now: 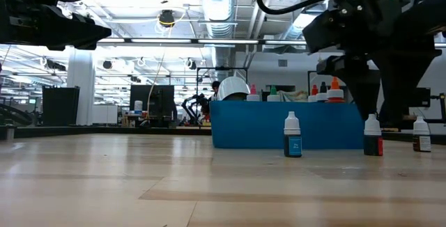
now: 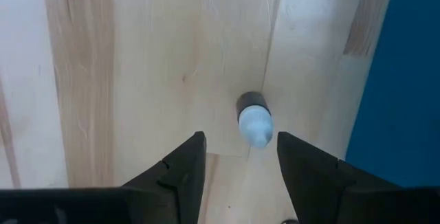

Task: Pick & Place food coloring
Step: Put the small black food coloring bottle into the blue bin

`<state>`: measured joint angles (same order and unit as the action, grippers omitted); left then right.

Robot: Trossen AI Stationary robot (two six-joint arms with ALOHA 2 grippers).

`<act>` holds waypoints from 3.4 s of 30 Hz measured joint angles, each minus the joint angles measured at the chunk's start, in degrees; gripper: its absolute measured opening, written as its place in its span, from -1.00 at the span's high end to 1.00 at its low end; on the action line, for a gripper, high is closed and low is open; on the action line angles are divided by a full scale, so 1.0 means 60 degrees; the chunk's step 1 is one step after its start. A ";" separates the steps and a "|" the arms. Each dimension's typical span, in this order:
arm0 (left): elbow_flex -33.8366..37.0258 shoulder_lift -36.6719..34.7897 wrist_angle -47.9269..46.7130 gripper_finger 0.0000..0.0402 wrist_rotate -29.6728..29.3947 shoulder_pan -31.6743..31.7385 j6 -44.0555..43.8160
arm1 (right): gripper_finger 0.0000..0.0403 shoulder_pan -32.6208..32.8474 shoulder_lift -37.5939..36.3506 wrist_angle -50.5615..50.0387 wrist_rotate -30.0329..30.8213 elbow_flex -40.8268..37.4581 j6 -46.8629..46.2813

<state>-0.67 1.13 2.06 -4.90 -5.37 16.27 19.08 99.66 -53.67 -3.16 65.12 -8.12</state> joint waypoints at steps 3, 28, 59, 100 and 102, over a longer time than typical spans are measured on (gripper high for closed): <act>0.0001 0.0000 -0.0003 0.48 0.0003 -0.0002 0.0000 | 0.17 0.0001 0.0000 0.0034 0.0007 0.0000 0.0004; 0.0003 0.0000 -0.0003 0.48 0.0003 0.0000 0.0000 | 0.42 -0.0079 0.0532 0.0289 0.0586 0.0000 -0.0656; 0.0002 0.0000 0.0000 0.48 0.0001 -0.0002 0.0000 | 0.72 -0.0096 -0.0209 -0.1041 0.0083 0.1508 0.1803; 0.0003 0.0000 0.0000 0.48 0.0000 0.0000 0.0000 | 0.72 -0.3533 0.0048 -0.2254 0.1072 0.3237 0.4292; 0.0003 0.0000 -0.0003 0.48 0.0003 0.0000 0.0000 | 0.72 -0.3616 0.0331 -0.1830 0.1075 0.3264 0.4365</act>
<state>-0.65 1.13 2.05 -4.89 -5.37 16.27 -2.61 101.64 -64.65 3.29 84.71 18.07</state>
